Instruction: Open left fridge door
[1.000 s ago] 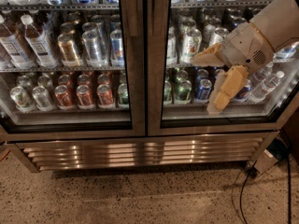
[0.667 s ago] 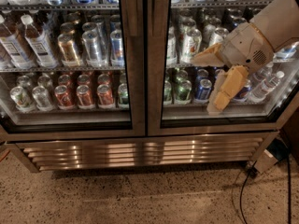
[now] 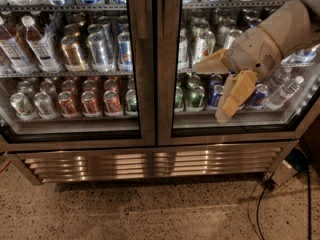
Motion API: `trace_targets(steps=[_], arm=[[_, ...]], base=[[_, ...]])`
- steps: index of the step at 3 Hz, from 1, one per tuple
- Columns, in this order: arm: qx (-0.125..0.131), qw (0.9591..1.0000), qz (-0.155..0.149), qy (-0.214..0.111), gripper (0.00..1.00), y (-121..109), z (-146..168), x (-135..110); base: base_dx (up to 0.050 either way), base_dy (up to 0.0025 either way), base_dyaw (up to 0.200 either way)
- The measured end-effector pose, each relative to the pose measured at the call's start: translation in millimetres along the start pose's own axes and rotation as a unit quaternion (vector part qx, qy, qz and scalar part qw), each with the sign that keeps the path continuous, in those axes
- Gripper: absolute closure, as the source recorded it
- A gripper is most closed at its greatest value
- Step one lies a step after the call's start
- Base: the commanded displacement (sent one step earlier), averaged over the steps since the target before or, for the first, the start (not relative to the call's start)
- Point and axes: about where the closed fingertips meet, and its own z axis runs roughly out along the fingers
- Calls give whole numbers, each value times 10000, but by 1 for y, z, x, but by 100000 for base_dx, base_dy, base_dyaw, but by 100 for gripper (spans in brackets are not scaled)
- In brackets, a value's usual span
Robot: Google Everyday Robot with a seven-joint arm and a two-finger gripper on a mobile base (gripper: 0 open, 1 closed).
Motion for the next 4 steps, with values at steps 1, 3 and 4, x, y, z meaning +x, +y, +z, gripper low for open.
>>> trace_targets(steps=[1,3,4], arm=[[-829,9871,-506,-1271,0,-13,16,-41],[-608,9787,-637,-1852,0,-31,5,-69],[-196,9820,-428,-1829,0,-29,8,-62]], base=[[0,0,0],[0,0,0],[0,0,0]])
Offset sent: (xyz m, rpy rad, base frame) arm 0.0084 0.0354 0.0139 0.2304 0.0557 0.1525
